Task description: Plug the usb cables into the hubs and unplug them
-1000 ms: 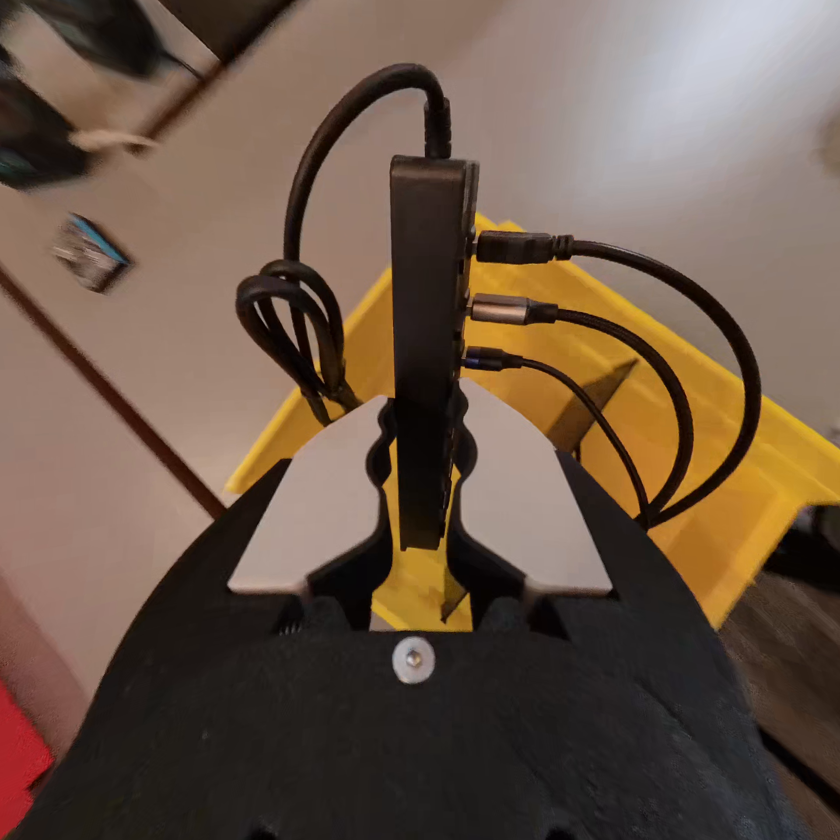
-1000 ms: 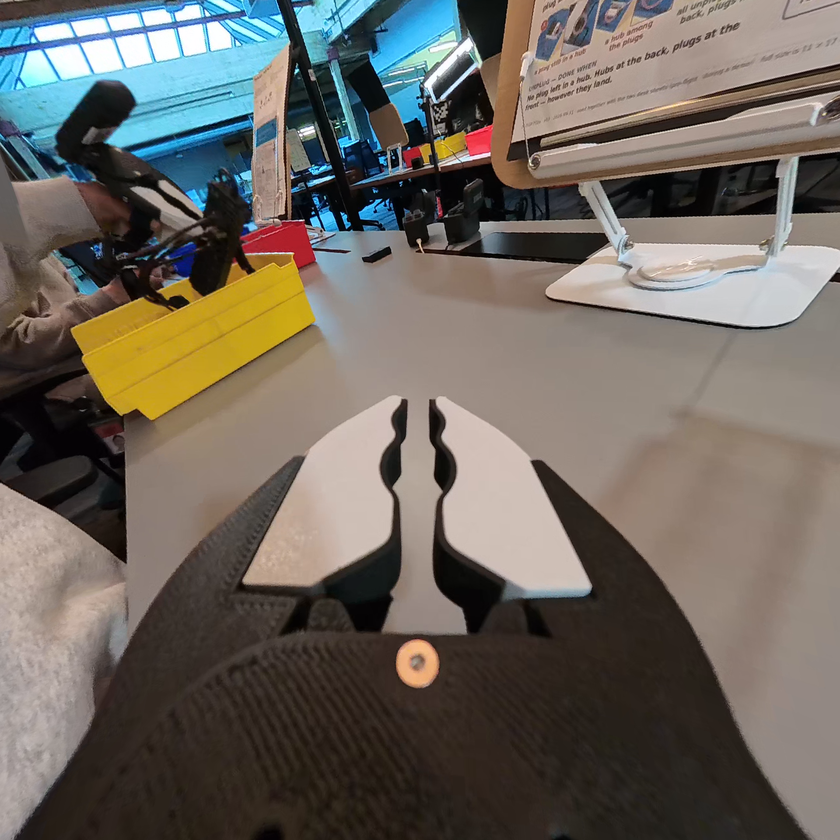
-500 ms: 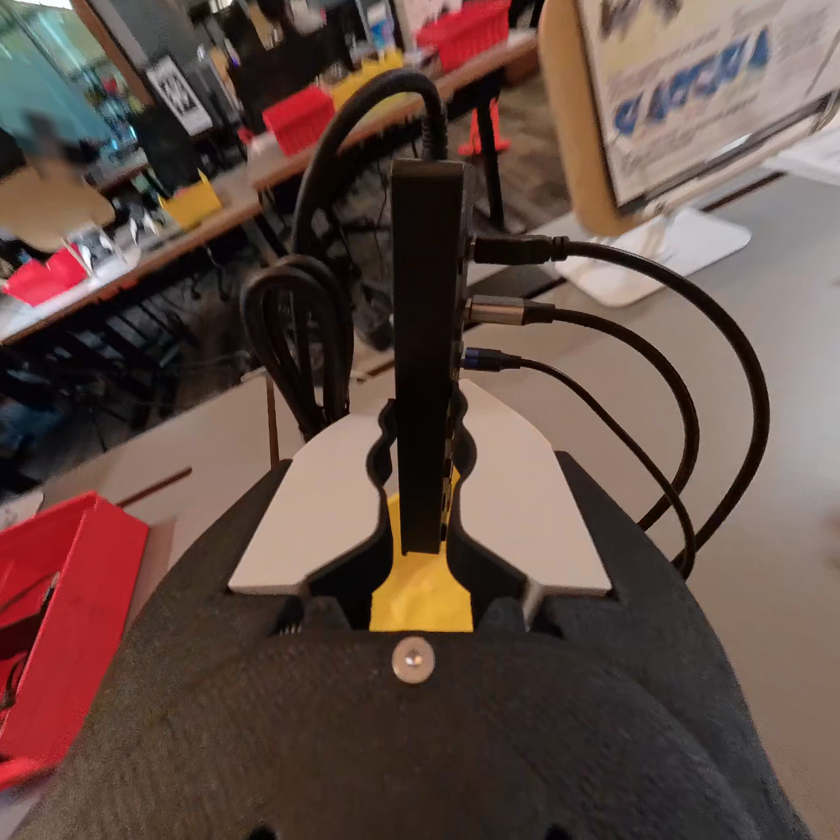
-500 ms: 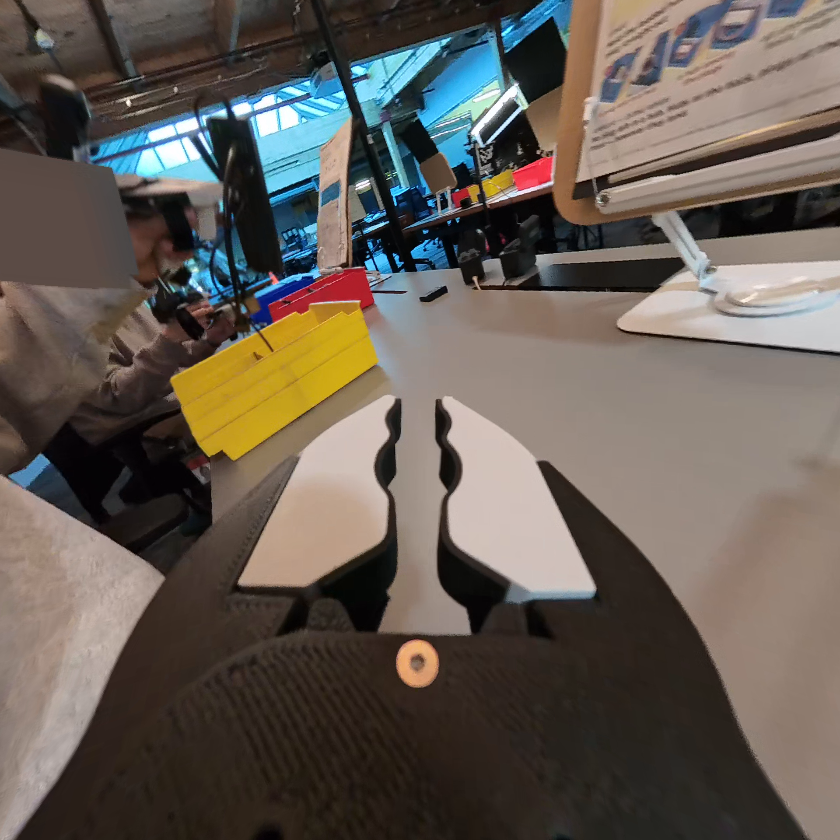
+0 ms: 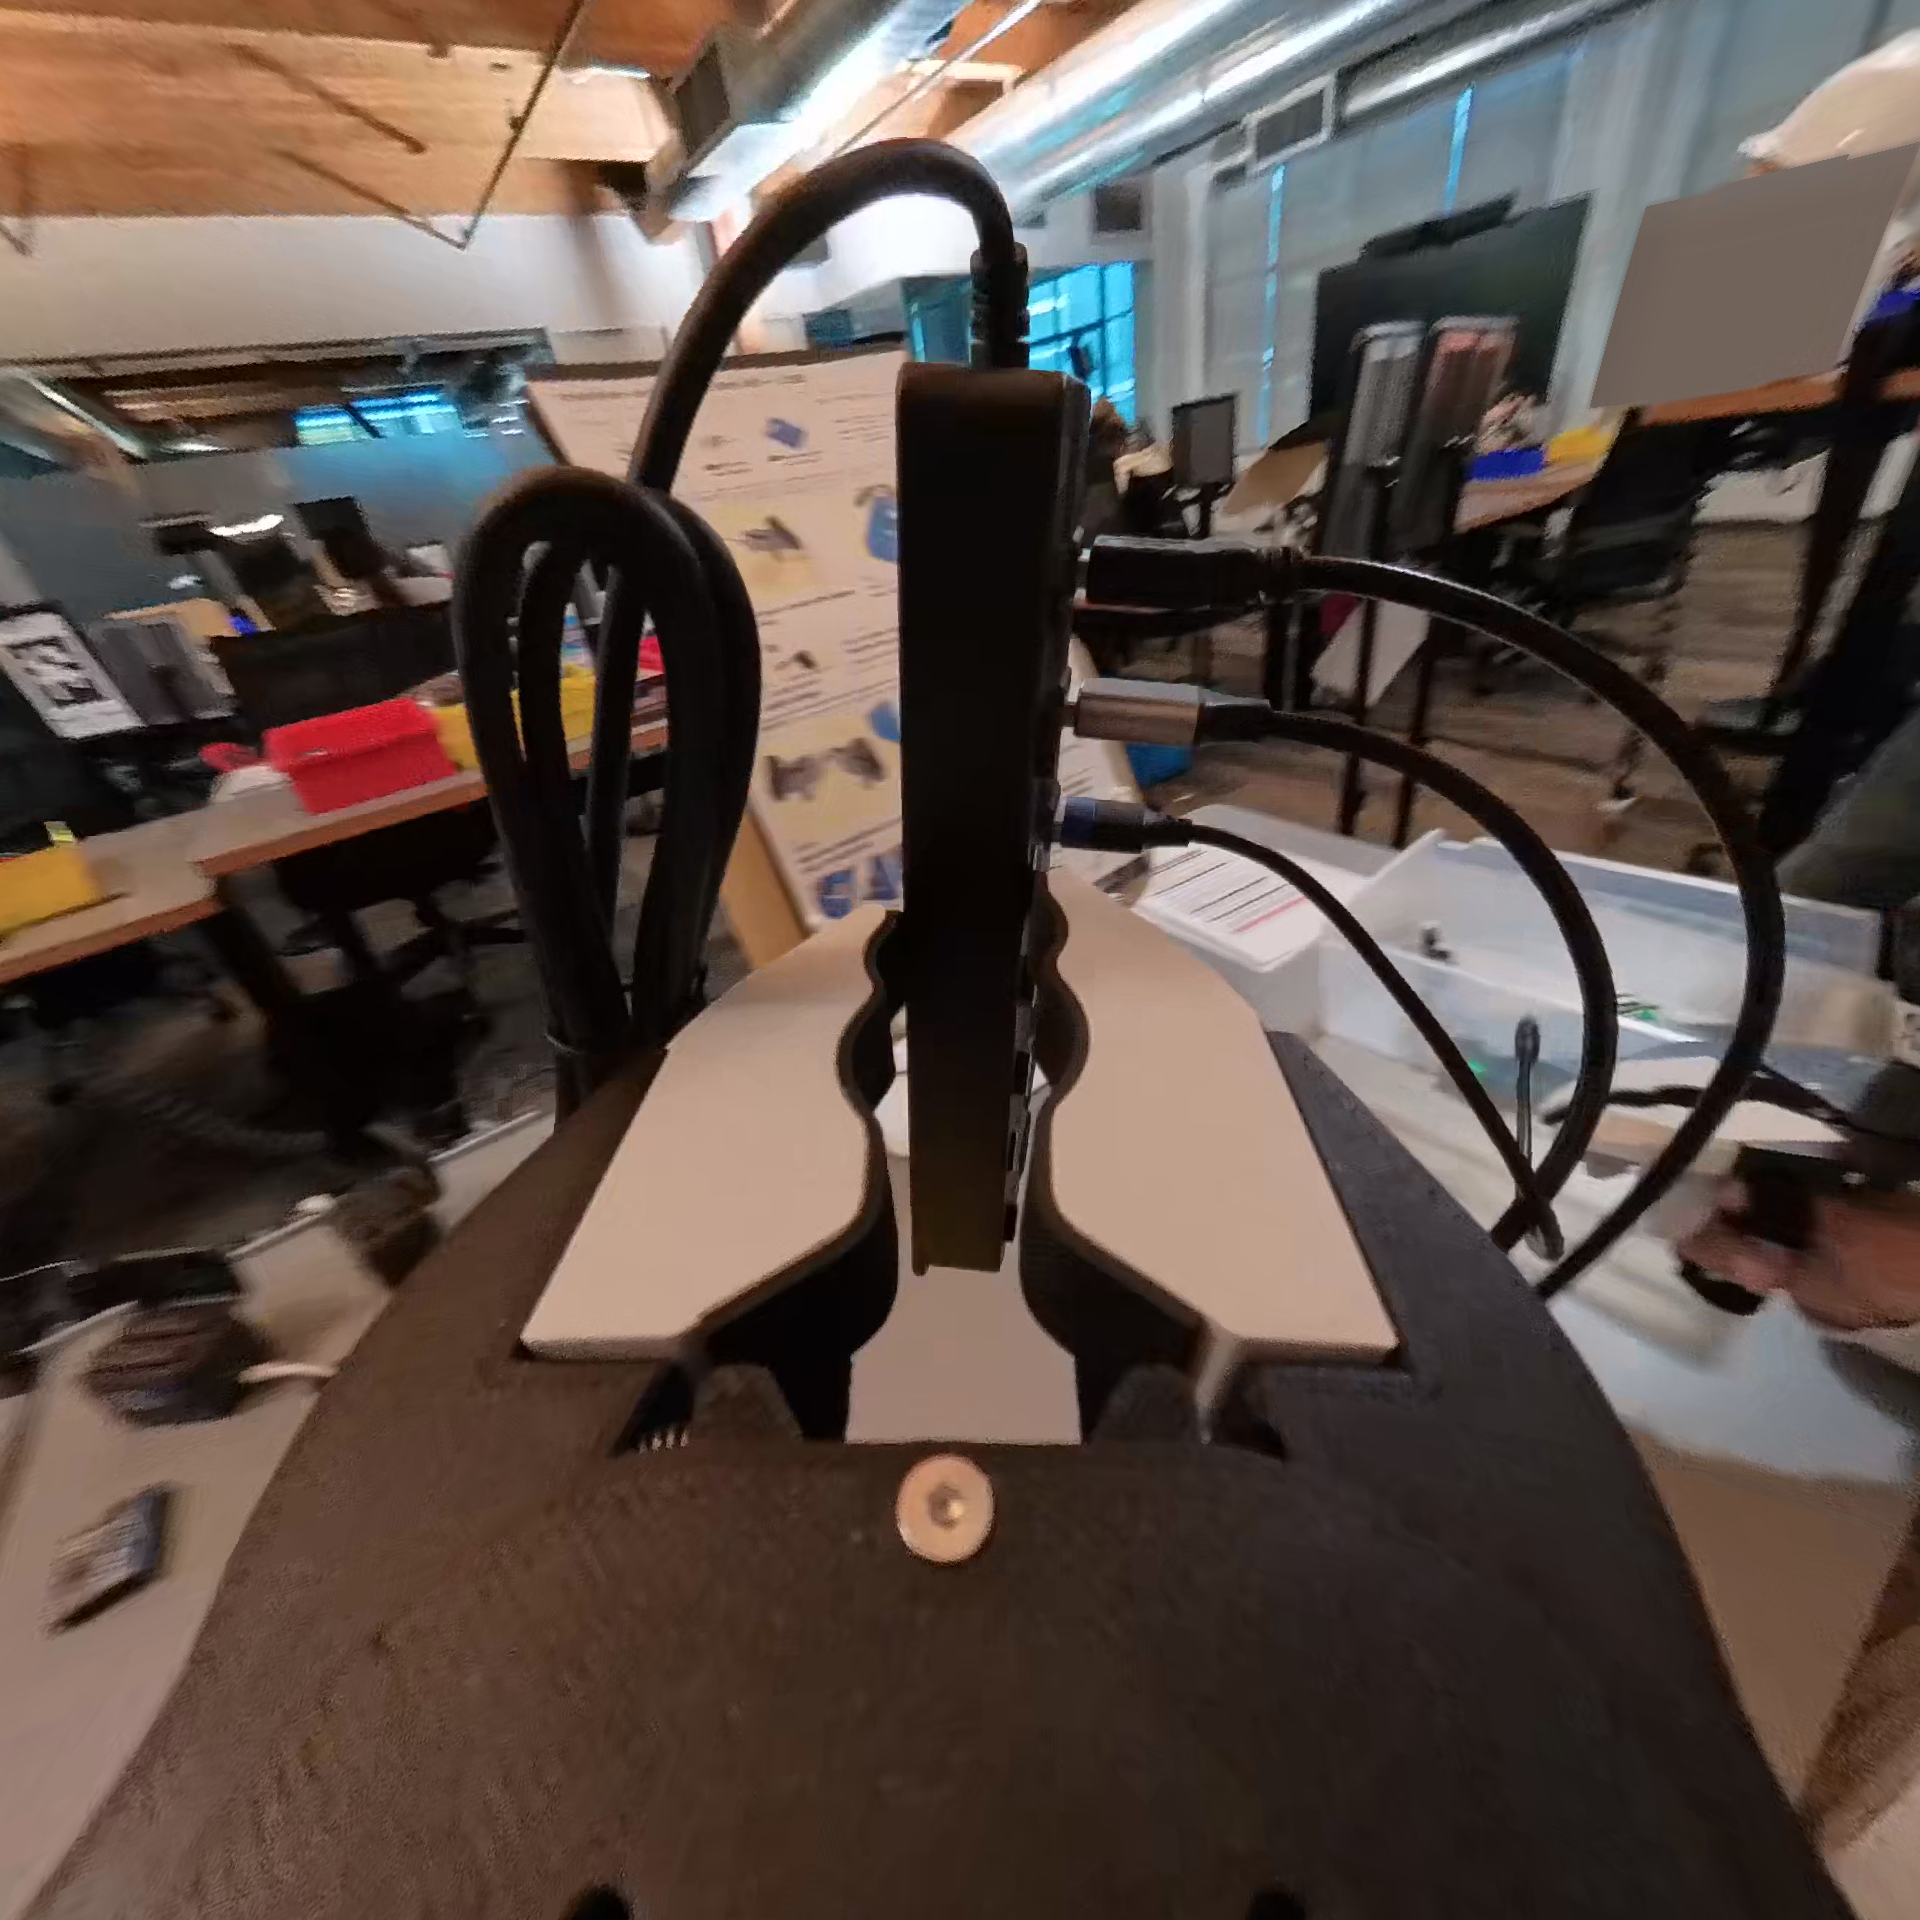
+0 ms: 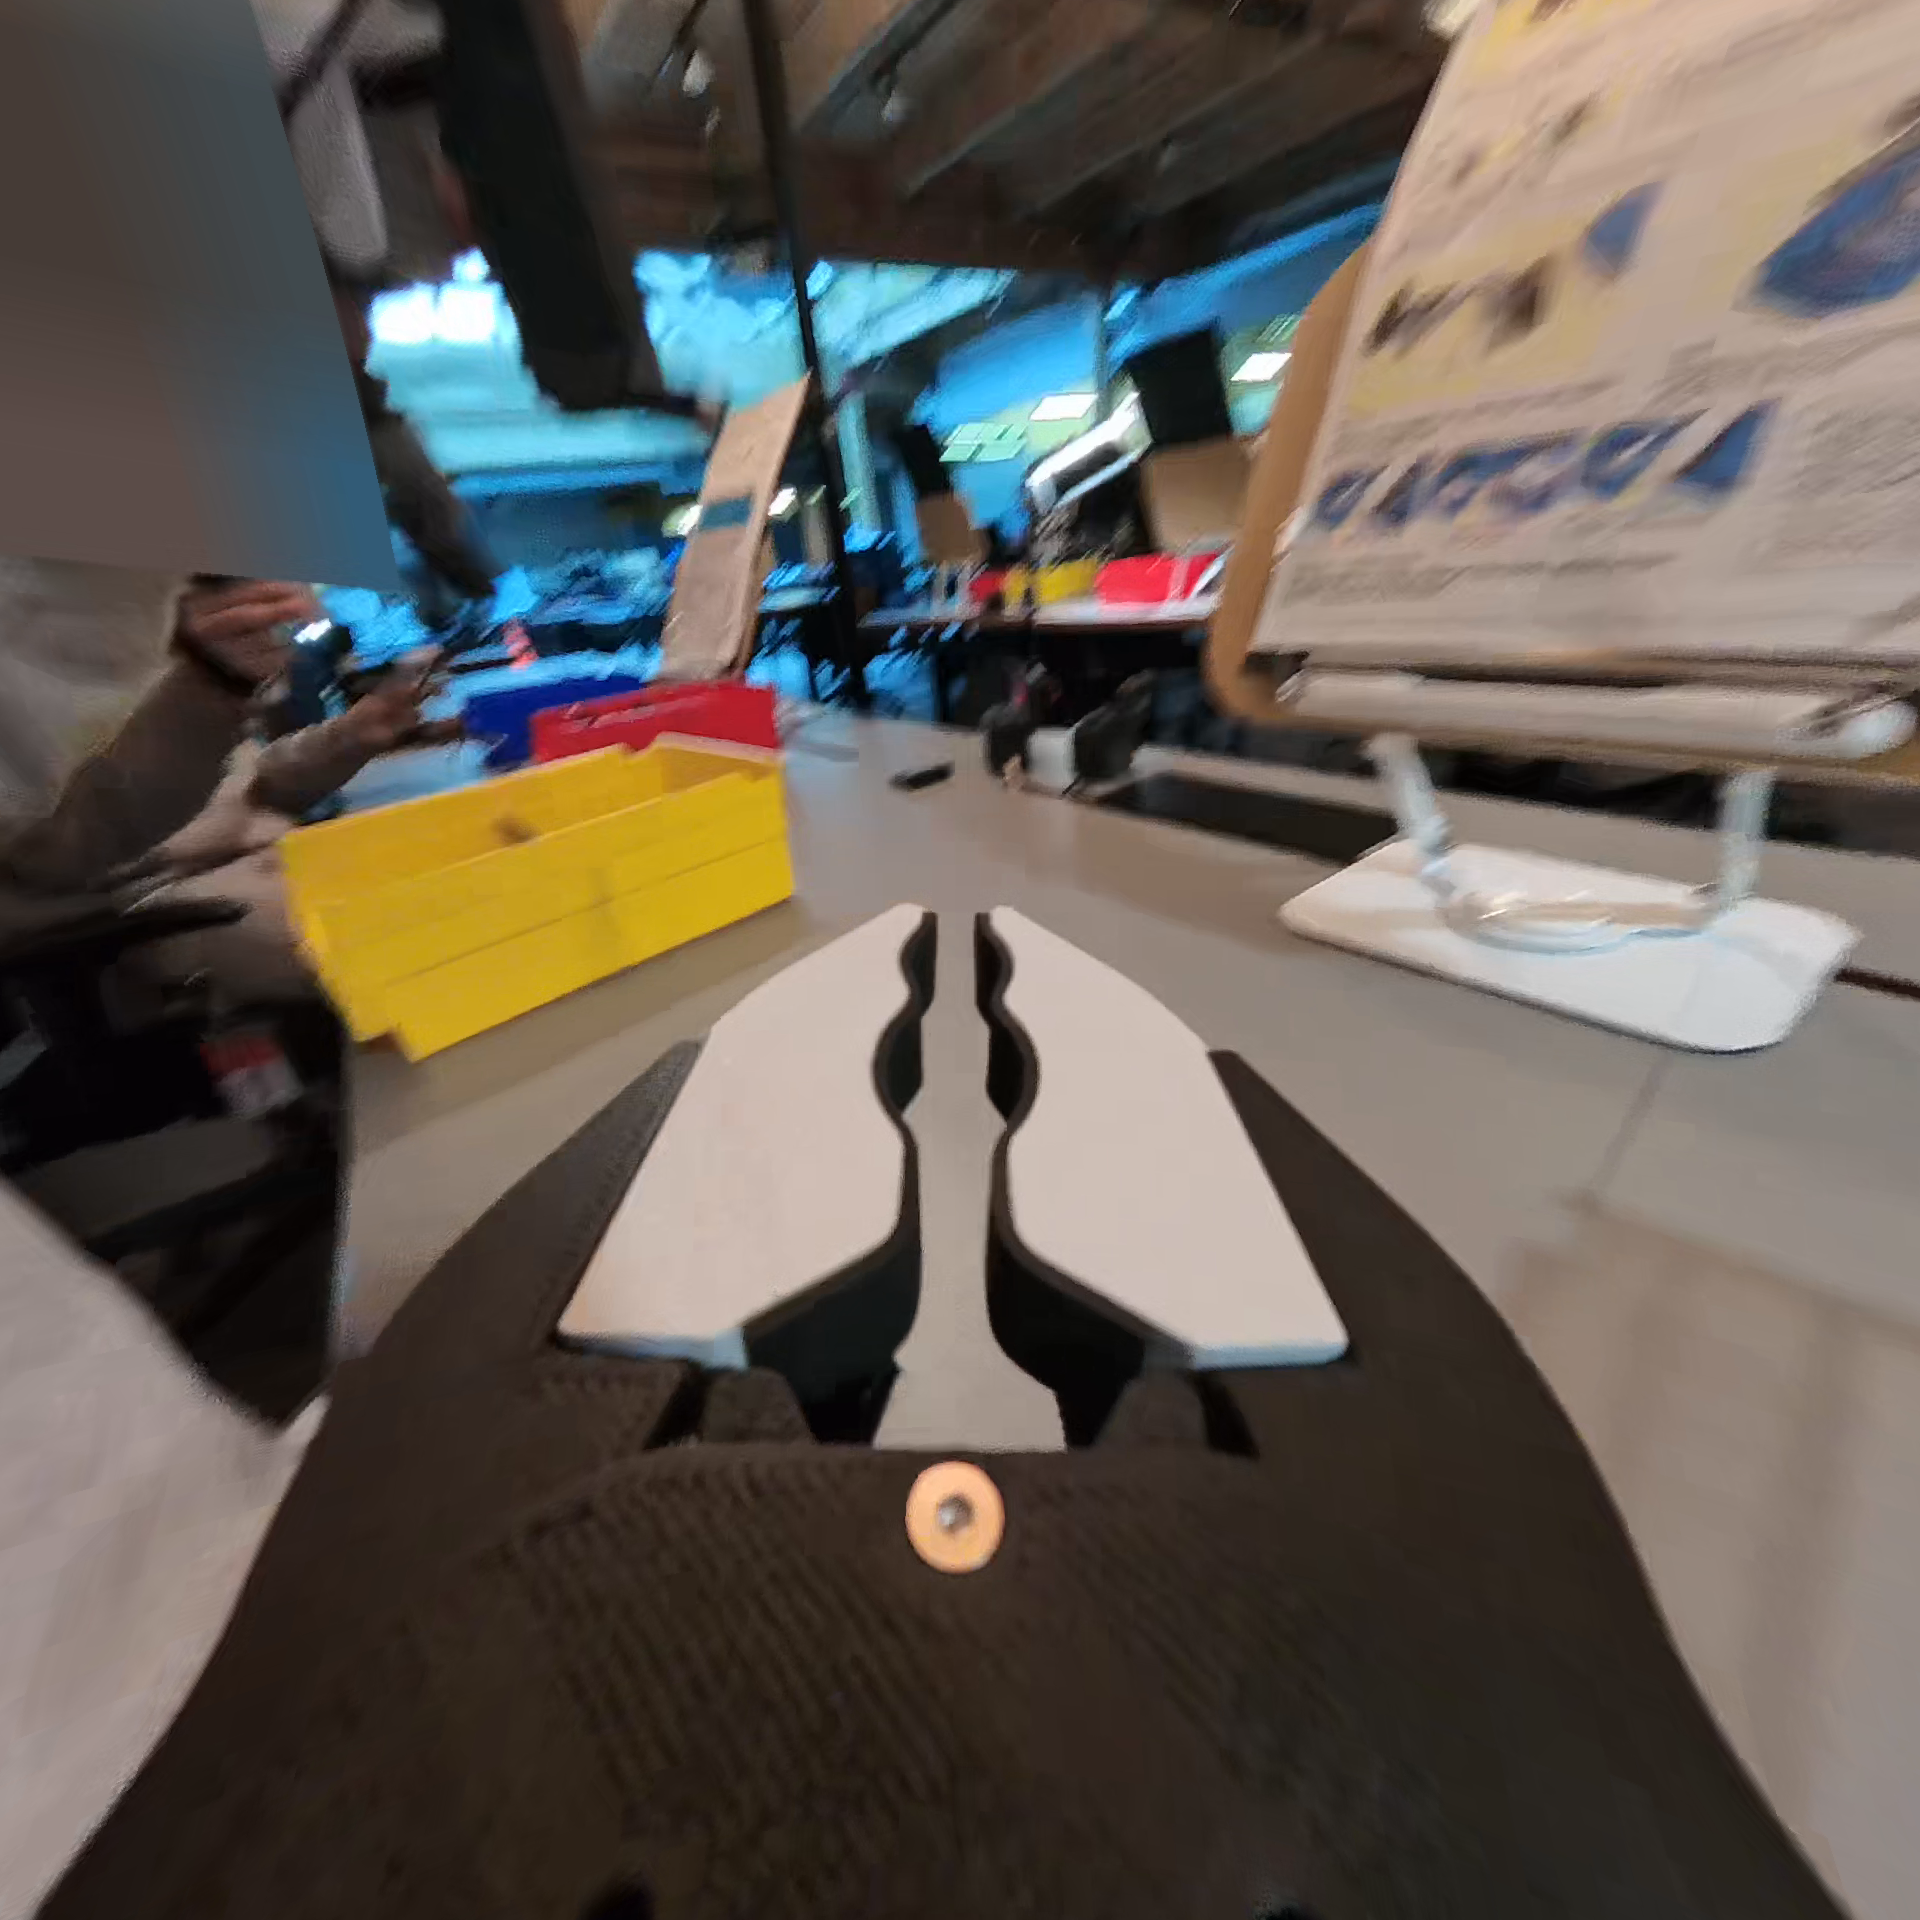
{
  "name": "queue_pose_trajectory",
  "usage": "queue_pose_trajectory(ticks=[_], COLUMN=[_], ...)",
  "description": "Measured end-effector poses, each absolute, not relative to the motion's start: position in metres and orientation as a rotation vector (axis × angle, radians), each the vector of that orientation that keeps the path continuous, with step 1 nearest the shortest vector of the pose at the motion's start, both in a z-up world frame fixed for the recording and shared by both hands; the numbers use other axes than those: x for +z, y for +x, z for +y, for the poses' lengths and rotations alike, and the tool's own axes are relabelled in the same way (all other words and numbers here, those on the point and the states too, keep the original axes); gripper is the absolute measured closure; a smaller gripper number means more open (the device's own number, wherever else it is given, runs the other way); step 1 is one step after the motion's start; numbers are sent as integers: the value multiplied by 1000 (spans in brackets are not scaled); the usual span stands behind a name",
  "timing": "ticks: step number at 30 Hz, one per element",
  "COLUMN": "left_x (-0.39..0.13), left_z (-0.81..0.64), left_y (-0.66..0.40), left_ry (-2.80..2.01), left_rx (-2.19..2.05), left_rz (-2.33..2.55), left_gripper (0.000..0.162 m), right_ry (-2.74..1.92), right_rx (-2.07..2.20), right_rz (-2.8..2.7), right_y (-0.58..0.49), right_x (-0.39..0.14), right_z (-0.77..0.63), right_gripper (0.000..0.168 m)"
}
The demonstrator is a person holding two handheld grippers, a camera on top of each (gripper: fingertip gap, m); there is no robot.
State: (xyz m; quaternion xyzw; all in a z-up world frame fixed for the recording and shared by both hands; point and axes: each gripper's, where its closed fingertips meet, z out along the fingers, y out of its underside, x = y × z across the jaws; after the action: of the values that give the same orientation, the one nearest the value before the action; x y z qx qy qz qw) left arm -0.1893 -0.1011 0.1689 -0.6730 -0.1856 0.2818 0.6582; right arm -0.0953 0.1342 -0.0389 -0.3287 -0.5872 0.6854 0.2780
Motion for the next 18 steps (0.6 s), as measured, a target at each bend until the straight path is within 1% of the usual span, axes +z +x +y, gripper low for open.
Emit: queue_pose_trajectory(ticks=[3, 5, 8, 11, 13, 15, 18], left_x=[136, 108, 57, -8, -43, -64, -78], left_z=[-63, -39, -5, 36, 60, 78, 94], left_y=[-172, -166, -166, -157, -145, -133, -122], left_ry=[-1436, -1367, -1308, -1388, -1428, -1436, -1429], left_rx=[515, 416, 259, 157, 95, 46, -13], left_rz=[-432, -471, -560, -604, -611, -603, -592], left_gripper=[136, 136, 136, 136, 136, 136, 136], right_ry=[-848, -839, -845, -840, -822, -790, -737], right_rx=[1819, 1810, 1774, 1664, 1561, 1480, 1438], right_rz=[-1348, -1307, -1405, -1535, -1604, -1671, -1708], right_y=[-87, -84, -87, -93, -98, -101, -102], right_x=[-14, -10, -26, -49, -62, -75, -80], right_z=[165, 173, 165, 153, 149, 143, 131], right_gripper=[163, 163, 162, 159, 156, 152, 146])
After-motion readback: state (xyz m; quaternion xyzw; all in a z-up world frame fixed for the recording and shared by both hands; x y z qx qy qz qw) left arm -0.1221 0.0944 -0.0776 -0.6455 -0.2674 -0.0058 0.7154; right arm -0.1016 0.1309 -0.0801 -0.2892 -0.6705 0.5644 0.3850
